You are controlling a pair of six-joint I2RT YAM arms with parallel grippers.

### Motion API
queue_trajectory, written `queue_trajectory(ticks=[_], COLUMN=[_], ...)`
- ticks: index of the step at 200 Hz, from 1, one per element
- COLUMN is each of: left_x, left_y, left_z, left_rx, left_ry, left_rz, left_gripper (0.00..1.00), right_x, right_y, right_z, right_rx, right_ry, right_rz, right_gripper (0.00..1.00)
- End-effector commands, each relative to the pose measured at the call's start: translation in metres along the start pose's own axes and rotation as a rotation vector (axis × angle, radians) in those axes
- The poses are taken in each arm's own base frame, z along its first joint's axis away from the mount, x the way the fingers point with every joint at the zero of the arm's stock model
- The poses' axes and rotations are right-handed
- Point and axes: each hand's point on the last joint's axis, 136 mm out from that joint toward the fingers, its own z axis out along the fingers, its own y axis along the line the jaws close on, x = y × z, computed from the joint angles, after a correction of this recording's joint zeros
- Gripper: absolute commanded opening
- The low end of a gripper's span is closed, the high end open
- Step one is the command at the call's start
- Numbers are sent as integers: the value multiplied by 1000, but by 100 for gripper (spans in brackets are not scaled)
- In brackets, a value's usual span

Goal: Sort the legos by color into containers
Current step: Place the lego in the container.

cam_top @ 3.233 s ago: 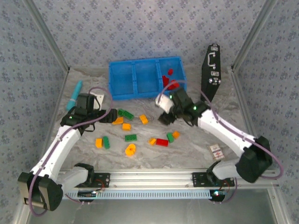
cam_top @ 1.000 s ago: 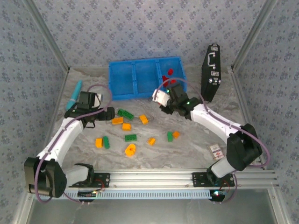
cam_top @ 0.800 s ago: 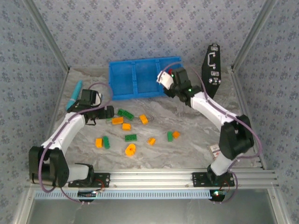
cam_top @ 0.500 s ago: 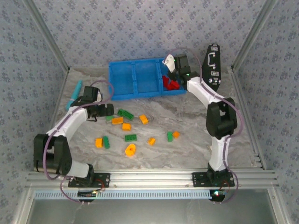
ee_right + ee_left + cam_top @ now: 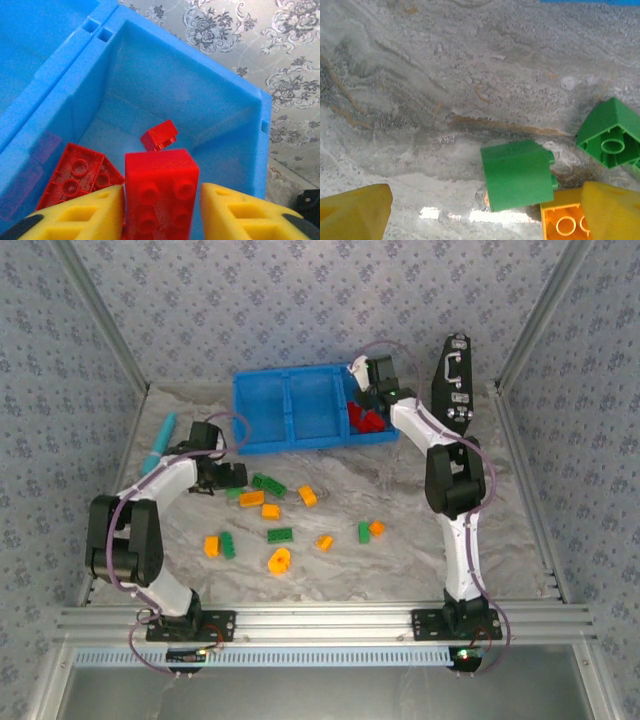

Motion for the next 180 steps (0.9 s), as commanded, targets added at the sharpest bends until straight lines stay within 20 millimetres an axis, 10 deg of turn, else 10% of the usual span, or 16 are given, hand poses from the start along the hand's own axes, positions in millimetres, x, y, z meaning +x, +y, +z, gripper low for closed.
queue_trajectory(ticks=[1,47,180], left_x=[-15,-9,12], left_y=[-6,-13,-17], left_z=[3,24,47], left_rx=[21,9,12], left_ry=[-20,30,109], left_rz=[-25,-20,-29], left_gripper=[95,92,46], right_x=[-14,-28,-69], right_y=[-10,-13,-22], right_z=[-3,-20,-109], right_rx=[1,-2,-67], right_ry=[-30,-49,-98], right_rz=[39,52,138], right_gripper=[50,69,78])
